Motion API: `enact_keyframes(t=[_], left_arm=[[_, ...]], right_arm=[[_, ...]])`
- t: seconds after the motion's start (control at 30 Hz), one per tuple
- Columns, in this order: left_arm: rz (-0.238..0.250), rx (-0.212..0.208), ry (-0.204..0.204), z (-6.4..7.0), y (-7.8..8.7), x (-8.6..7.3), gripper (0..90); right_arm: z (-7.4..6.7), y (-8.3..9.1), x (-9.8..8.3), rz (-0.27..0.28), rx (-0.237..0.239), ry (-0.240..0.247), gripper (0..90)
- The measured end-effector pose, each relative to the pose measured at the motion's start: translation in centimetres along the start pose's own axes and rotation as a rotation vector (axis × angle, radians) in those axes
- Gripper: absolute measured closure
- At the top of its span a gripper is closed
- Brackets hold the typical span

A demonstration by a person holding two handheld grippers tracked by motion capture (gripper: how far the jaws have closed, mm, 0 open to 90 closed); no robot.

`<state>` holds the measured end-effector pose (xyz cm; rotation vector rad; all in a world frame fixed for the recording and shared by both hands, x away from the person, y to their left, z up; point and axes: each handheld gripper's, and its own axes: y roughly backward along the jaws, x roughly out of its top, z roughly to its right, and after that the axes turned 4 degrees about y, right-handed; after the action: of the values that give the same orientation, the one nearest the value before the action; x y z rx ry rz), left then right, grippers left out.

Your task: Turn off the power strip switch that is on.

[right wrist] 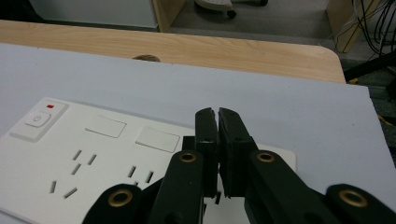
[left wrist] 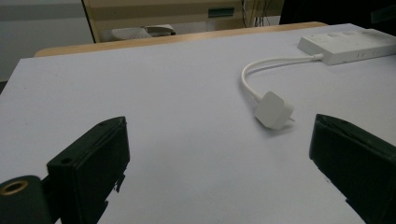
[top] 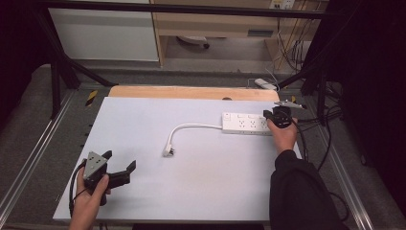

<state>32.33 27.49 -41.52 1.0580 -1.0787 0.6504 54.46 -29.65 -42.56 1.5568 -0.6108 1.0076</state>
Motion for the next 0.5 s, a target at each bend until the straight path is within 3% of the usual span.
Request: enact_keyframes(t=[0.1, 0.37, 0.5], left_arm=[[-0.003, 0.006, 0.002, 0.0, 0.0, 0.0, 4.9], [-0.008, 0.008, 0.001, -0.1, 0.0, -0.1, 4.9], [-0.013, 0.006, 0.001, 0.0, 0.0, -0.1, 4.9]], right_arm=[[-0.3, 0.4, 0.2, 0.014, 0.015, -0.013, 86.1], [-0.9, 1.2, 0.8, 0.026, 0.011, 0.008, 79.7], [-1.3, 1.8, 1.2, 0.022, 0.02, 0.003, 67.0]])
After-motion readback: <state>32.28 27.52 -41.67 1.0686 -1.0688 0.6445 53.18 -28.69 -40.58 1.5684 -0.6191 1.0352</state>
